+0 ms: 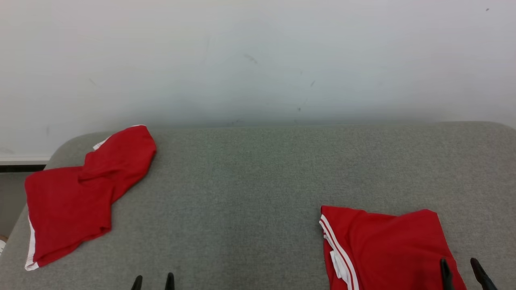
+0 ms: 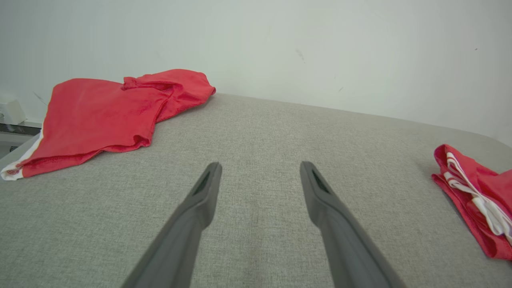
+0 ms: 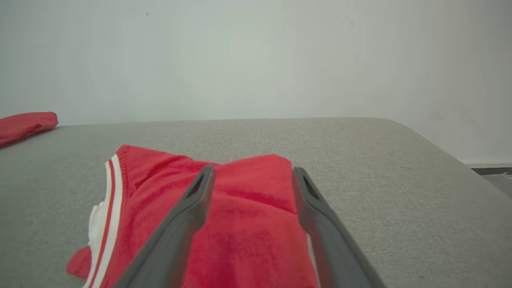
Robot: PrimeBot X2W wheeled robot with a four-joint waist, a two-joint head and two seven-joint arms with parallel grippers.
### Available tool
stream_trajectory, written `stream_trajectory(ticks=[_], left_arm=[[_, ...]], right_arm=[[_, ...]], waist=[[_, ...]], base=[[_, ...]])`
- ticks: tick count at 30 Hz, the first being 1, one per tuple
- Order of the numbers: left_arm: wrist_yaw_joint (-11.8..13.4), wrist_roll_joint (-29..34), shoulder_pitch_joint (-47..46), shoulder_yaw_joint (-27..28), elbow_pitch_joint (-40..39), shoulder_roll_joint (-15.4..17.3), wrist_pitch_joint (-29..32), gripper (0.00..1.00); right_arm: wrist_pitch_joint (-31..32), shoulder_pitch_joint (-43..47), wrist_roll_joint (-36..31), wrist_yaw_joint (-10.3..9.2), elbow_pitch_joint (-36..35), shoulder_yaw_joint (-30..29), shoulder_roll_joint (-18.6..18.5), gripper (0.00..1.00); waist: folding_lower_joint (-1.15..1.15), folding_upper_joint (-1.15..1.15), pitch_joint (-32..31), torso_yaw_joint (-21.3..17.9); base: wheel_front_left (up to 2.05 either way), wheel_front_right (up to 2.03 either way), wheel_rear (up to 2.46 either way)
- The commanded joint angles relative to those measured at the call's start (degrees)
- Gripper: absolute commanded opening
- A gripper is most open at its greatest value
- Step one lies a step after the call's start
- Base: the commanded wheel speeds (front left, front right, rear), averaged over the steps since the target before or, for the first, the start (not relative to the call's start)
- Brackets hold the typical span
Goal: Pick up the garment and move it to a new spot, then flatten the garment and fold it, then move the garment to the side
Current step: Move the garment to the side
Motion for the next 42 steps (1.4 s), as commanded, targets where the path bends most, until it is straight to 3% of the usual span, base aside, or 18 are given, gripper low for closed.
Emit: stream_trajectory(ticks=[1,5,11,18,23,31,32,33,42], left_arm=[[0.3,-0.2,0.4,0.0,-0.1,0.2,0.0,1.00],[-0.1,0.1,0.2,-0.1,0.3,0.2,0.0,1.00],[0.0,-0.1,-0.7,-0.3,0.5,0.2,0.0,1.00],[0.1,0.0,-1.7,-1.5,0.5,0.2,0.0,1.00],[-0.5,1.2,-2.3,-1.0,0.8,0.2,0.0,1.00],[-1.3,1.7,-4.1,-0.8,1.2,0.2,0.0,1.00],[-1.4,1.7,-4.3,-1.0,1.2,0.2,0.0,1.00],[-1.4,1.7,-4.5,-1.2,1.2,0.2,0.0,1.00],[-0.6,0.5,-5.4,-2.1,0.6,0.2,0.0,1.00]], right_arm=[[-0.1,-0.8,0.6,-0.14,1.1,0.2,-0.5,1.00],[2.4,-4.7,6.3,-0.15,5.3,2.8,-3.7,1.00],[20.2,-10.3,16.6,-0.14,7.6,4.5,-9.0,1.00],[33.9,-14.8,21.6,-0.14,11.6,2.0,-10.2,1.00],[39.8,-16.1,24.8,-0.14,15.0,2.0,-9.5,1.00],[41.7,-19.2,30.7,-0.14,18.7,4.1,-8.5,1.00],[41.6,-19.8,30.6,-0.14,19.1,4.8,-8.7,0.43],[41.0,-20.3,30.2,-0.14,19.5,5.4,-9.1,0.00],[36.0,-24.1,32.8,-0.08,15.9,12.3,-11.4,0.00]], waist=[[0.00,0.00,0.1,0.0],[0.00,0.00,0.7,-0.3],[0.00,0.00,1.8,-0.2],[0.00,0.00,3.9,1.5],[0.00,0.00,5.2,2.7],[0.00,0.00,7.1,3.9],[0.00,0.00,7.2,4.0],[0.00,0.00,7.4,4.2],[0.00,0.00,8.0,4.2]], base=[[0.00,0.00,0.00],[0.00,0.00,0.00],[0.00,0.00,0.00],[0.00,0.00,0.00],[0.00,0.00,0.00],[0.00,0.00,0.00],[0.00,0.00,0.00],[0.00,0.00,0.00],[0.00,0.00,0.00]])
